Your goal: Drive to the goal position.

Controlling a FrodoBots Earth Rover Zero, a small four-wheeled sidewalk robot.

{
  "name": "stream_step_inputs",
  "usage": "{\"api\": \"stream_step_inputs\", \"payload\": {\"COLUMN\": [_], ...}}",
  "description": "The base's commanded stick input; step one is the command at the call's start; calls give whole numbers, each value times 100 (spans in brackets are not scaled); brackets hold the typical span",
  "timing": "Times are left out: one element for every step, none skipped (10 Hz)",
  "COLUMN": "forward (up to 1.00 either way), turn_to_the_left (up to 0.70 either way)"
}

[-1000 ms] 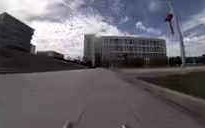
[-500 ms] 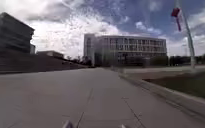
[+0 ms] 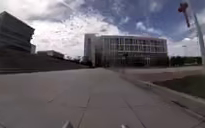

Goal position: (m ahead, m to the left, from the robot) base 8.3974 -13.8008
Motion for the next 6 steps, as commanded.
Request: {"api": "stream_step_inputs", "payload": {"forward": [100,100,100,100,100,100], "turn_to_the_left": [2,2,2,2,2,2]}}
